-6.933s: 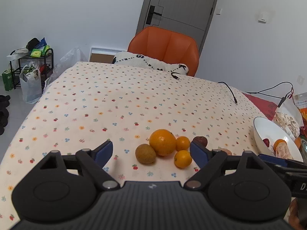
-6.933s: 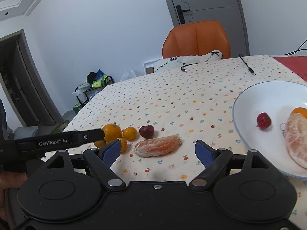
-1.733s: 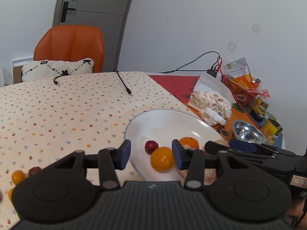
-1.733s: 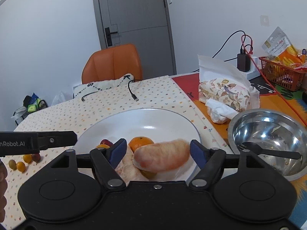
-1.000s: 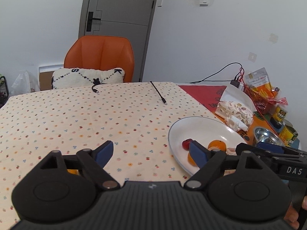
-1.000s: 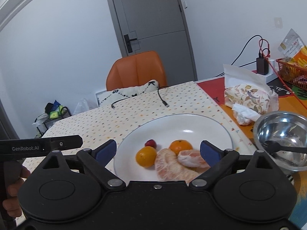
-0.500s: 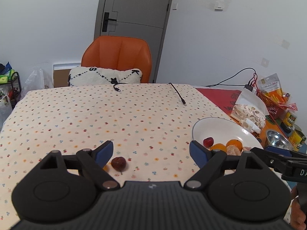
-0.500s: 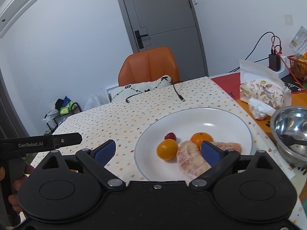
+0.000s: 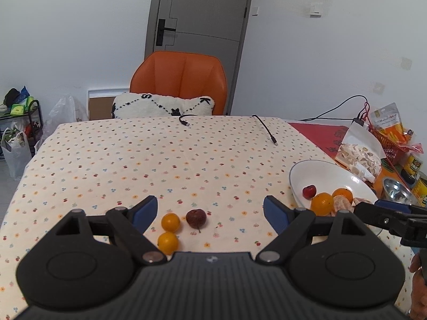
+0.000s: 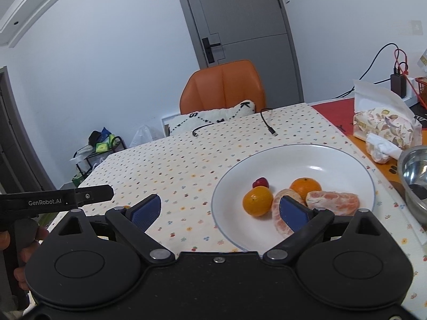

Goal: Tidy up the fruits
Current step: 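Move both open tools back toward the remaining fruits on the tablecloth, then grasp the brown kiwi with the left tool while the right tool grasps a small orange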

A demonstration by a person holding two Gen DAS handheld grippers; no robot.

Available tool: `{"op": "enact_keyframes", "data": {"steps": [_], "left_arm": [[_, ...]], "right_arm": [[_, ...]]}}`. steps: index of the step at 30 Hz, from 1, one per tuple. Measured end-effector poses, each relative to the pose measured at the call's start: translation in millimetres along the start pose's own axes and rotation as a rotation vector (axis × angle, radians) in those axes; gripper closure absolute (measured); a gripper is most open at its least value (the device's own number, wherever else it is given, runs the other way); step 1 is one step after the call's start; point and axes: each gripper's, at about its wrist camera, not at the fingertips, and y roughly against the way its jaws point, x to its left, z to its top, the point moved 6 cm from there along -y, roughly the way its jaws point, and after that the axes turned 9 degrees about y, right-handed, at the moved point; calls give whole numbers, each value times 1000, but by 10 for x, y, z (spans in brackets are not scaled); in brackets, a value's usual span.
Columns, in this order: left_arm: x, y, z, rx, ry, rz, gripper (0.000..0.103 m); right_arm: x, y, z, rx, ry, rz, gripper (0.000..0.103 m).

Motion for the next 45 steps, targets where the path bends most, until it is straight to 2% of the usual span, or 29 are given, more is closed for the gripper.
{"op": "enact_keyframes", "data": {"steps": [29, 35, 41, 43, 45], "left_arm": [[576, -32, -186, 21, 45, 95, 19], [700, -88, -215, 19, 74, 110, 23], [850, -150, -242, 21, 108, 130, 34], [895, -175, -256, 28, 117, 136, 41], [933, -203, -275, 35, 128, 142, 44]], "right_arm": [[603, -325, -36, 35, 71, 139, 8], [714, -436, -67, 56, 71, 170, 9], [890, -576, -102, 86, 79, 208, 16], [956, -621, -109, 94, 85, 219, 19], [1017, -666, -117, 102, 93, 230, 21]]}}
